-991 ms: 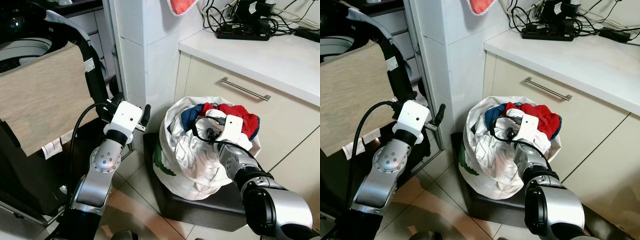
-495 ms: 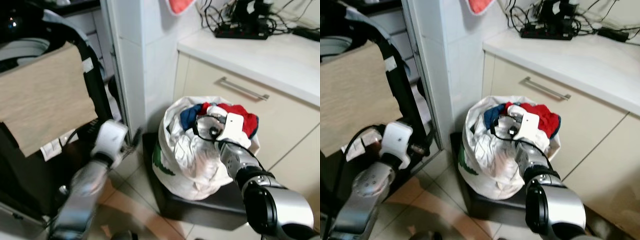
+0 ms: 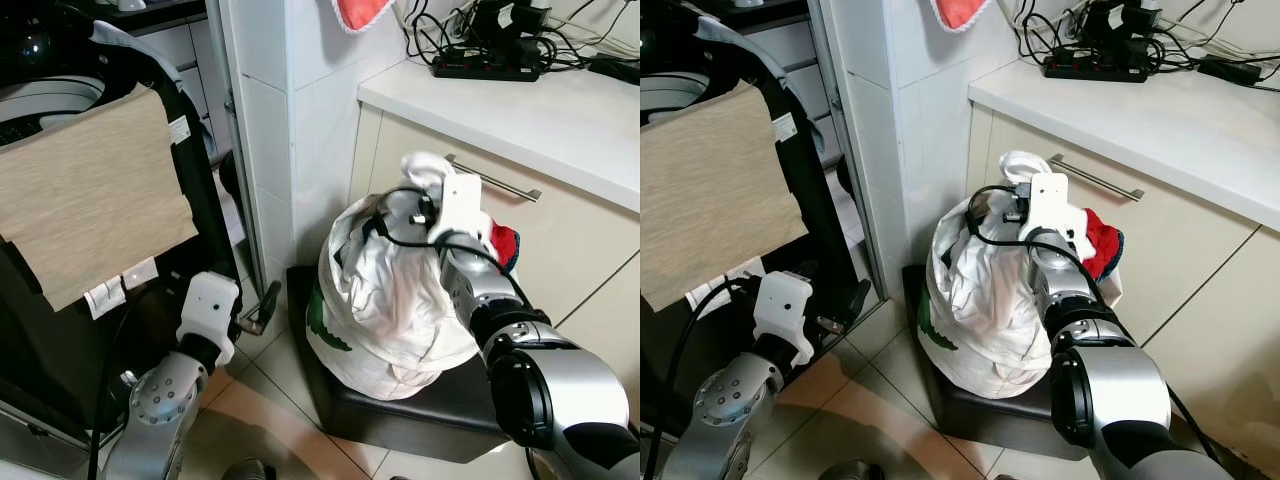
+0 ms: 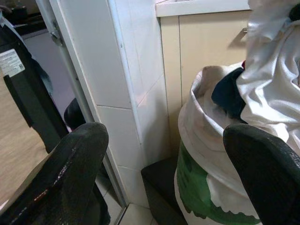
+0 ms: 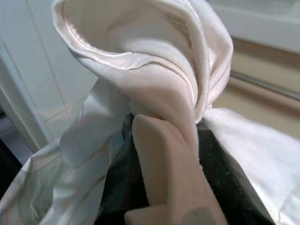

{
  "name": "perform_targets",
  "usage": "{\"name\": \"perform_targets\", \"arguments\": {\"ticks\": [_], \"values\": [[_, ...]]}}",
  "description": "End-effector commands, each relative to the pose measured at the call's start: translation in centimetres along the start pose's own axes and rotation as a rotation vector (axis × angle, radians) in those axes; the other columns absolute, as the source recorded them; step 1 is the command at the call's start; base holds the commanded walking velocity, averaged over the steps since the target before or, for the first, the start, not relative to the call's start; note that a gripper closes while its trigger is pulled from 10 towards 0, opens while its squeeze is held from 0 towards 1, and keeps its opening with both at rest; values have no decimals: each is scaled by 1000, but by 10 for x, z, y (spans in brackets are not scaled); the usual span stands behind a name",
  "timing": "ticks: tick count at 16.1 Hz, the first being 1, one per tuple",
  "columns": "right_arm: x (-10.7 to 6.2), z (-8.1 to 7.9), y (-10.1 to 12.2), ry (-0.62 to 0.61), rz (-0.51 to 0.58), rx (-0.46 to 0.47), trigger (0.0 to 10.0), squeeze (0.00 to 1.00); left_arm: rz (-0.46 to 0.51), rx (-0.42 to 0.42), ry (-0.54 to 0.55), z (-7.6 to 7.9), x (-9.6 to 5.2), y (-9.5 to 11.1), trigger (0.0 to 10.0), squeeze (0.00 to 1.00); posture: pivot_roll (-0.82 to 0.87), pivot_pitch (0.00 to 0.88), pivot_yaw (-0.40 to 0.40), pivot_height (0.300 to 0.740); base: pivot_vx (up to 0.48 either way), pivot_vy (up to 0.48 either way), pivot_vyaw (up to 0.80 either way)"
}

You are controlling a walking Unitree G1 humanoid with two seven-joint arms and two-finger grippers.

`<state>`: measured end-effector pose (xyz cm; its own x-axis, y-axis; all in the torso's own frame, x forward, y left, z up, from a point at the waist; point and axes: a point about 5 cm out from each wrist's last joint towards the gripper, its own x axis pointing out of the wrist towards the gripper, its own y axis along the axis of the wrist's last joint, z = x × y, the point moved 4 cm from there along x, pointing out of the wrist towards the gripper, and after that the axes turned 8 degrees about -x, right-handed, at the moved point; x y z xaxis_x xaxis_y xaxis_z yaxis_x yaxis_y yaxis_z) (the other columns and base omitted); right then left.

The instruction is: Clothes washing

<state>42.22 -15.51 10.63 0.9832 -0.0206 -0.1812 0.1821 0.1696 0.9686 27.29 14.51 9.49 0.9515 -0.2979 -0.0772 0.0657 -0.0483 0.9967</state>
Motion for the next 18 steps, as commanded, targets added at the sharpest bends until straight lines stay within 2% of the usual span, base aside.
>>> {"name": "perform_targets", "arguments": {"ticks": [1, 3, 4, 6, 7, 8, 9, 10, 12, 13, 14, 17, 18], "values": [[4, 4, 31, -8, 106, -20, 0, 0, 6, 5, 16, -2, 3, 4, 10000, 0, 11, 0, -9, 740, 0, 0, 0], [5, 2, 67, 14, 248, -49, 0, 0, 30, -7, 7, 1, 7, 10, 10000, 0, 7, 0, -11, 740, 0, 0, 0], [5, 1, 100, 32, 354, -46, 0, 0, 35, 27, -54, 11, 6, 10, 10000, 0, 5, 0, -11, 740, 0, 0, 0], [4, -2, 135, 55, 439, -55, 0, 0, 21, 68, -99, 13, 4, 7, 10000, 0, 9, 0, -9, 740, 0, 0, 0], [4, -3, 140, 57, 450, -63, 0, 0, 22, 69, -98, 12, 4, 7, 10000, 0, 9, 0, -9, 740, 0, 0, 0], [2, -6, 157, 74, 493, -69, 0, 0, 40, 76, -98, 11, 8, 13, 10000, 0, 14, 0, -14, 740, 0, 0, 0], [2, -6, 157, 74, 493, -69, 0, 0, 40, 76, -98, 11, 8, 13, 10000, 0, 14, 0, -14, 740, 0, 0, 0], [-1, -15, 178, 120, 553, -72, 0, 0, 48, 77, -94, 11, 10, 15, 10000, 0, 17, 0, -22, 740, 0, 0, 0], [-7, -27, 199, 179, 618, -74, 0, 0, 57, 80, -92, 12, 12, 17, 10000, 0, 17, 0, -27, 740, 0, 0, 0], [-15, -46, 220, 248, 675, -72, 0, 0, 68, 79, -87, 14, 15, 19, 10000, 0, 18, 0, -34, 740, 0, 0, 0], [-16, -50, 224, 258, 688, -73, 0, 0, 71, 79, -85, 15, 16, 20, 10000, 0, 20, 0, -37, 740, 0, 0, 0], [-24, -53, 241, 264, 748, -99, 0, 0, 76, 75, -75, 14, 16, 21, 10000, 0, 20, 0, -35, 740, 0, 0, 0], [-22, -41, 240, 213, 743, -117, 0, 0, 78, 79, -75, 14, 16, 22, 10000, 0, 22, 0, -38, 740, 0, 0, 0]]}}
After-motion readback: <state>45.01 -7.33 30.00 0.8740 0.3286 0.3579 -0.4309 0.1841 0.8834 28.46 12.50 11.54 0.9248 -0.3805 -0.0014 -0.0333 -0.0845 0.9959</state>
